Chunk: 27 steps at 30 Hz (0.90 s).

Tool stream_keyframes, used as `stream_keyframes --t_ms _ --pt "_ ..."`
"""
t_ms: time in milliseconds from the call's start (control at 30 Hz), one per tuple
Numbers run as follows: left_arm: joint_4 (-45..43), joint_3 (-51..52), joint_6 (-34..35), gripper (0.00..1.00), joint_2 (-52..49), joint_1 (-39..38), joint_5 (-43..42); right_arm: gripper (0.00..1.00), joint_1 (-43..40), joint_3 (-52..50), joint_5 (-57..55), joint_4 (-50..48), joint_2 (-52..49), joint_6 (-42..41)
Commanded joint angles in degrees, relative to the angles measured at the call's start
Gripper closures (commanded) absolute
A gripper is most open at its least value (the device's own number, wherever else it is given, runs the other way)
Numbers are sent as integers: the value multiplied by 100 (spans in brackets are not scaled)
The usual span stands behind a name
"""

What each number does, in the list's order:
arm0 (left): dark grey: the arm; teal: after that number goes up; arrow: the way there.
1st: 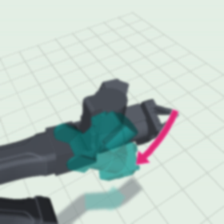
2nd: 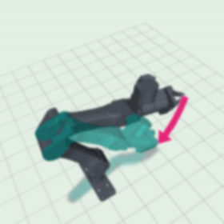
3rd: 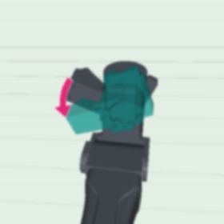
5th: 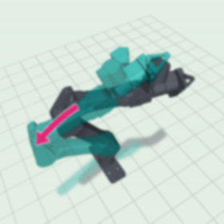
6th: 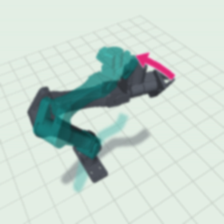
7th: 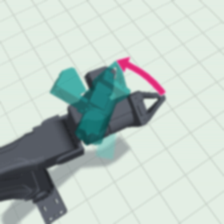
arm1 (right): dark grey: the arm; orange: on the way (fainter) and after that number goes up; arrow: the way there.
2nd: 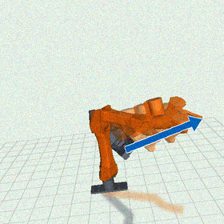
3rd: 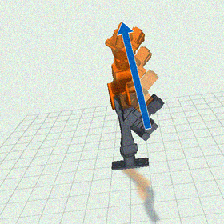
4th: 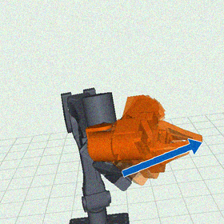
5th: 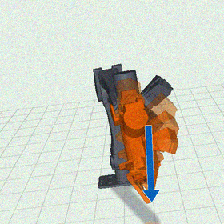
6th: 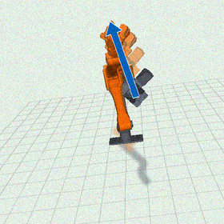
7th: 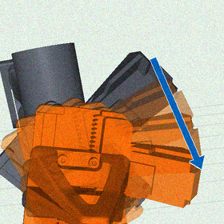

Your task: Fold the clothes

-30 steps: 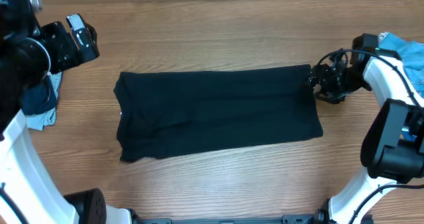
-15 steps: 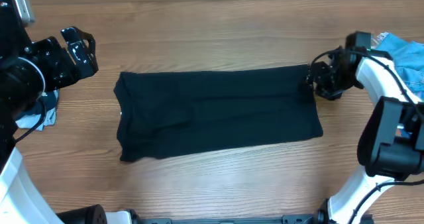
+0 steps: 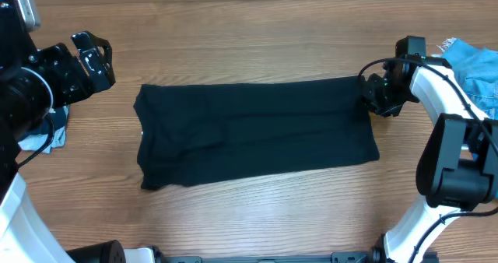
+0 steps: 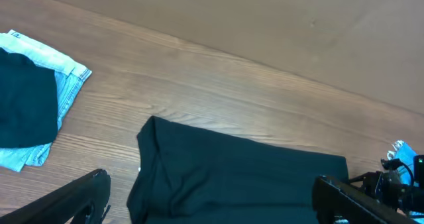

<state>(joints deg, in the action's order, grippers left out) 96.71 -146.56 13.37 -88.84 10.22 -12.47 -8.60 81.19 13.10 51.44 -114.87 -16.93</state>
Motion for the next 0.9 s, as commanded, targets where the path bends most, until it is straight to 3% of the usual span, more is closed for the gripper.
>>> stream_keyframes --t_ms 0,100,267,433,867 --pt "9 -17 -68 0 -2 -17 -109 63 -9 -26 -109 -13 -70 -31" --pt "9 -17 -70 0 -2 -17 -109 64 -7 -26 -15 -26 -238 -114" --pt "9 -17 -70 0 -2 -17 -109 85 -9 -24 151 -9 -407 -107" --pt "9 -17 -68 0 -2 -17 -109 91 -20 -22 35 269 -374 -68" --pt "9 -17 -70 0 -2 -17 -109 82 -42 -13 -758 603 232 59"
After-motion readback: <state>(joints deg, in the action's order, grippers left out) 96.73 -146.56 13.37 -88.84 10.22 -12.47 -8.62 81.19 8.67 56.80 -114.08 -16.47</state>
